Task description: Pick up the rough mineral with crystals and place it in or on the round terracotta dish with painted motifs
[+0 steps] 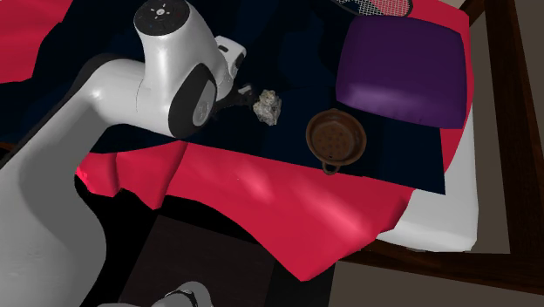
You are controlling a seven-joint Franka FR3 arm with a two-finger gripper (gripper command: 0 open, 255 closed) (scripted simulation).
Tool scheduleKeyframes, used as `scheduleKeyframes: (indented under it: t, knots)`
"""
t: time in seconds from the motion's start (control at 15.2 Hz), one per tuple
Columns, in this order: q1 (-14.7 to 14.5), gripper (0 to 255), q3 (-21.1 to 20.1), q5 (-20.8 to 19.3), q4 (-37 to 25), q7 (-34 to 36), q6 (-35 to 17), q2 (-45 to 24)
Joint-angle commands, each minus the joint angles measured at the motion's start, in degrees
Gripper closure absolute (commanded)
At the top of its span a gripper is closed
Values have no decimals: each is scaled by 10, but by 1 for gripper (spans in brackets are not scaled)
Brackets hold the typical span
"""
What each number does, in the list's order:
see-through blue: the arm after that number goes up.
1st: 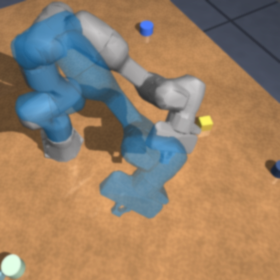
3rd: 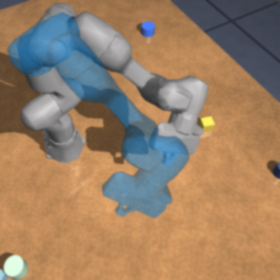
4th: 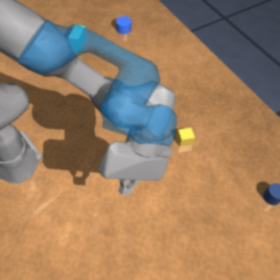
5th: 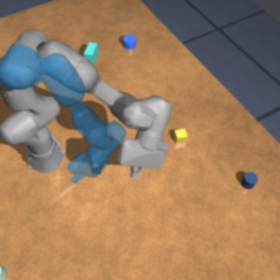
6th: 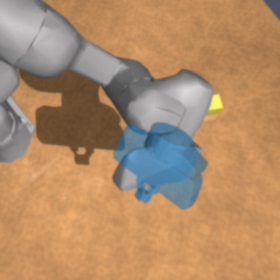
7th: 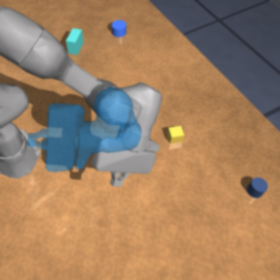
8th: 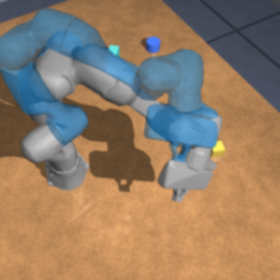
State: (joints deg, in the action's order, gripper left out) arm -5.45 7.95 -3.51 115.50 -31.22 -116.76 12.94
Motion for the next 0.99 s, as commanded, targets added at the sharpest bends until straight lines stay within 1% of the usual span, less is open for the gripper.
scheduleKeyframes:
  t: [0.0, 0.07, 0.53, 0.92]
  knots:
    - [-4, 0, 6, 10, -29, -31, -20, -38]
    - [-4, 0, 7, 13, -37, -38, -23, -47]
    - [-4, 0, 9, 16, -8, -41, -73, -68]
    - [-3, 0, 9, 17, -6, -41, -77, -70]
